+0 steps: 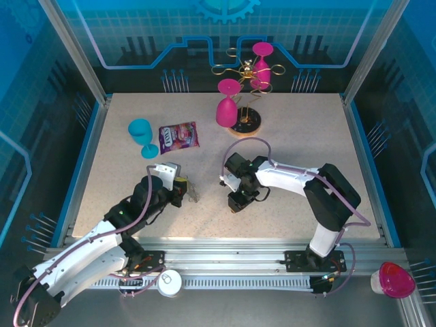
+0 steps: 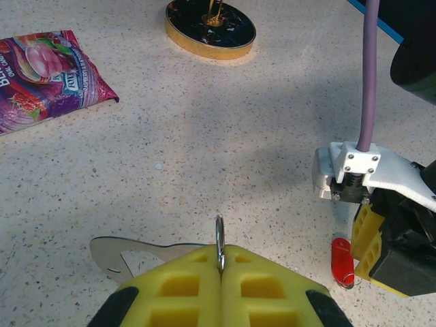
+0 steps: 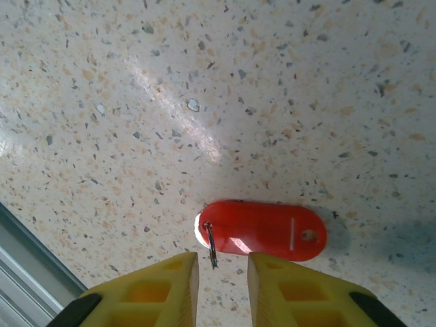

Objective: Put the keys on the keyring

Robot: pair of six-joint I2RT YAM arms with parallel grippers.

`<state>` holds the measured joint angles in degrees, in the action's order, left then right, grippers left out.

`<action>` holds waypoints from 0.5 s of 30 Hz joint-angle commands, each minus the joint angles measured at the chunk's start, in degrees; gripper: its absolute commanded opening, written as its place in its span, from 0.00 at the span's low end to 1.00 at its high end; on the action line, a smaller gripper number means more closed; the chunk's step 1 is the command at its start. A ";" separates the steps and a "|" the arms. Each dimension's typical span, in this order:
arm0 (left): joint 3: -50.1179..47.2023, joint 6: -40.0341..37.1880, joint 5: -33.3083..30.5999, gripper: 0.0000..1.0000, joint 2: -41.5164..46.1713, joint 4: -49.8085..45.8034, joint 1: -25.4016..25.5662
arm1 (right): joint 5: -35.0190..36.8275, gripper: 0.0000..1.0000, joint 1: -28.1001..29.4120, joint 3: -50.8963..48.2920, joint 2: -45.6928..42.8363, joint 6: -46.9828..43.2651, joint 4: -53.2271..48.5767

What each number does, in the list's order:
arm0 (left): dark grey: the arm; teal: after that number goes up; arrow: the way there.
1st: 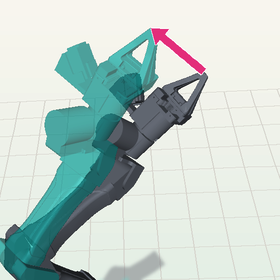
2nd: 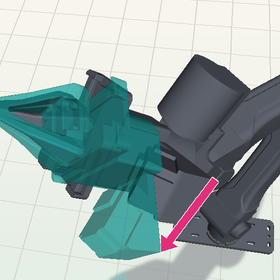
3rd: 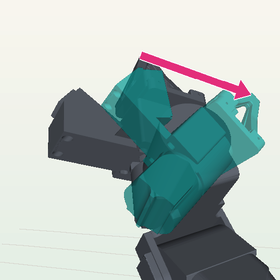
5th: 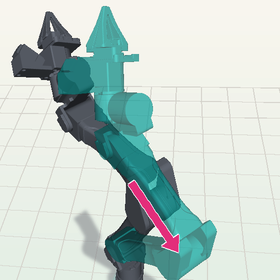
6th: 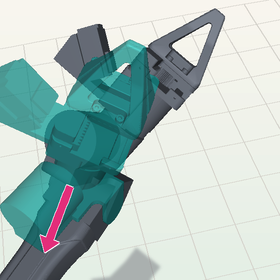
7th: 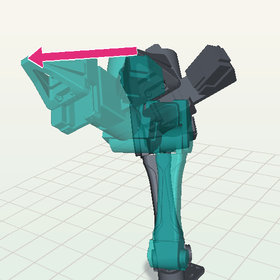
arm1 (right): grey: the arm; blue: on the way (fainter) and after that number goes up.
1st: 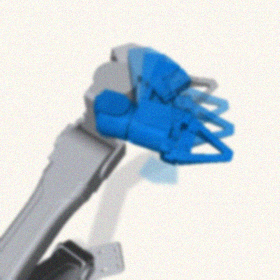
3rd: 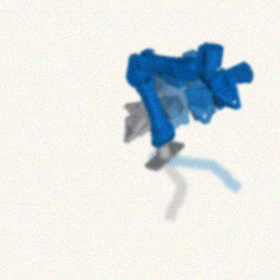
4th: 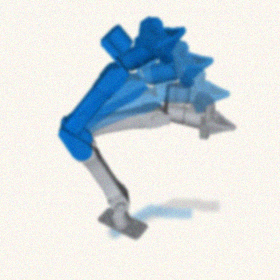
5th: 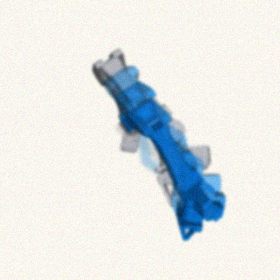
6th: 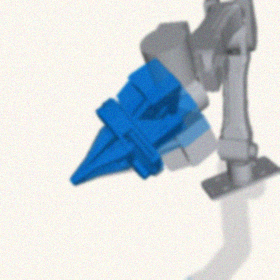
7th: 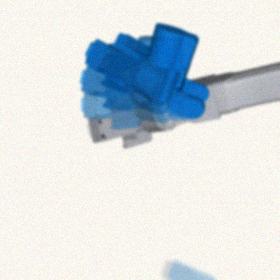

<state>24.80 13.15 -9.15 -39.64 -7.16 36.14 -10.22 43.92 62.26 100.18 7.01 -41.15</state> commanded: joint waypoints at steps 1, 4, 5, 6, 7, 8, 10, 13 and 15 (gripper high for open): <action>-0.15 -1.13 0.62 0.00 0.61 1.49 0.15 | 0.24 0.26 1.00 1.72 1.08 -0.01 -1.92; -0.10 -1.10 0.68 0.00 0.59 1.36 0.16 | -0.95 0.26 1.21 1.90 1.57 0.04 -1.67; -0.01 -1.06 0.71 0.00 0.61 1.43 0.16 | -1.40 0.26 1.17 1.98 1.68 0.09 -1.57; -0.06 -1.11 0.71 0.00 0.59 1.37 0.16 | -1.73 0.26 1.28 2.03 1.70 0.06 -1.57; -0.05 -1.11 0.71 0.00 0.61 1.40 0.16 | -1.79 0.26 1.29 2.08 1.90 0.11 -1.58; -0.09 -1.11 0.71 0.00 0.61 1.44 0.15 | -1.74 0.26 1.41 2.16 2.02 0.09 -1.66; -0.08 -1.11 0.71 0.00 0.61 1.38 0.16 | -1.45 0.26 1.52 2.25 2.30 0.04 -1.75; -0.02 -1.11 0.71 0.00 0.57 1.36 0.11 | -1.45 0.25 1.60 2.38 2.85 0.03 -1.92; -0.01 -1.15 0.71 0.00 0.61 1.39 0.19 | -1.44 0.24 1.77 2.58 3.21 0.08 -2.00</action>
<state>24.80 13.15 -9.15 -39.64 -7.16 36.14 -10.92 44.73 63.40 102.04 7.03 -41.17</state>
